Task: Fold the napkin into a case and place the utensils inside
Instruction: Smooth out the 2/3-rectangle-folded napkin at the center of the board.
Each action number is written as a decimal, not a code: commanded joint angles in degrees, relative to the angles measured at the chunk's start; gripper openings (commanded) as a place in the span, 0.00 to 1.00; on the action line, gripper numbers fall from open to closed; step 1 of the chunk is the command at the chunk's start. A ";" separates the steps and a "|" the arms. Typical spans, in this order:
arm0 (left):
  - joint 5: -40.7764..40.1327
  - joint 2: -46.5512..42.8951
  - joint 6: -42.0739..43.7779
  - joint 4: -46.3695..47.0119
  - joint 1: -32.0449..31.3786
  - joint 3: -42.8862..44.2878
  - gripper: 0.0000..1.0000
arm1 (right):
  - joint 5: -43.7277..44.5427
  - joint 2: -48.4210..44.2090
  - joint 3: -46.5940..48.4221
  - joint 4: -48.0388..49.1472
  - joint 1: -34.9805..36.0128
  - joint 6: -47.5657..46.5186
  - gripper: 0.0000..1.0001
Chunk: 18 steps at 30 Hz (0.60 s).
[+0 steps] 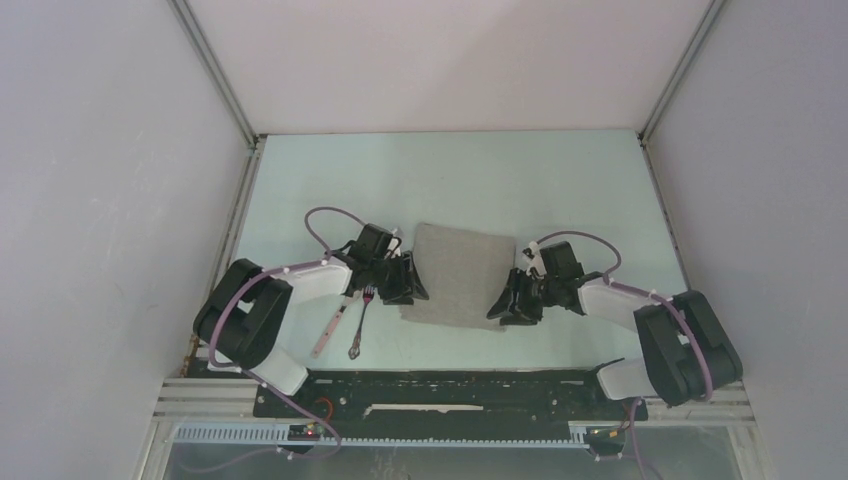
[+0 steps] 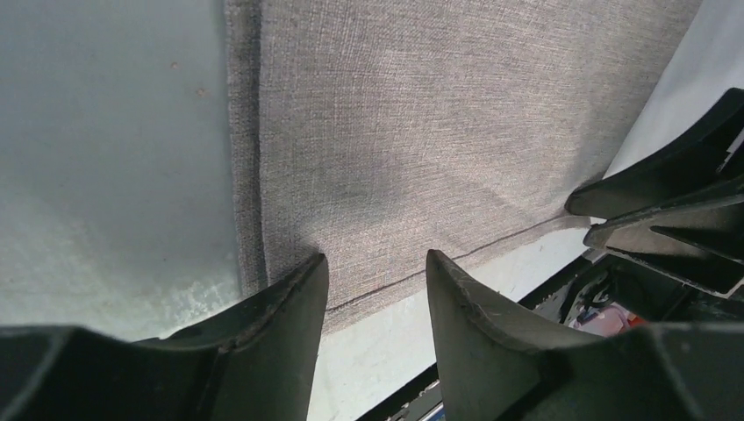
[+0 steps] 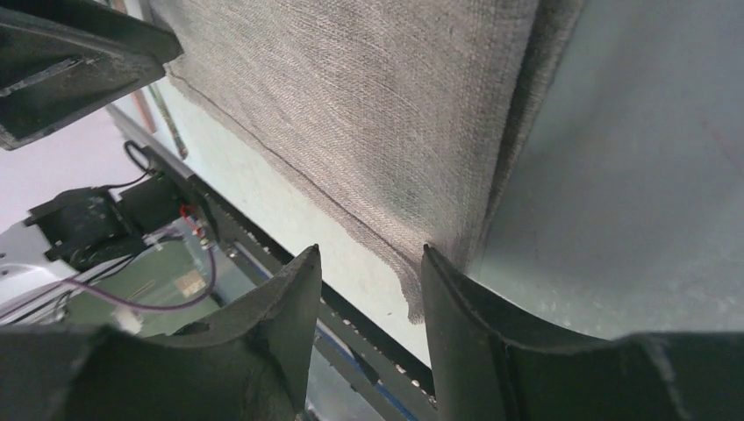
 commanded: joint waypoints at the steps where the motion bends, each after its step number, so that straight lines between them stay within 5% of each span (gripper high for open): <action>1: -5.52 -1.44 2.12 -2.42 -0.37 -3.55 0.56 | 9.08 -6.64 -0.89 -7.33 1.15 -3.48 0.55; 7: -4.03 -11.78 2.25 -7.79 -0.33 -1.71 0.62 | 11.74 -16.08 1.99 -15.26 3.05 -3.31 0.56; 14: -2.16 -9.91 1.31 -4.82 -0.41 -2.78 0.64 | 4.51 -7.06 1.88 -4.49 4.76 0.34 0.56; 18: -2.53 -5.84 0.50 -0.47 -0.46 -6.90 0.64 | 8.61 -3.76 0.43 -4.96 4.76 -0.36 0.56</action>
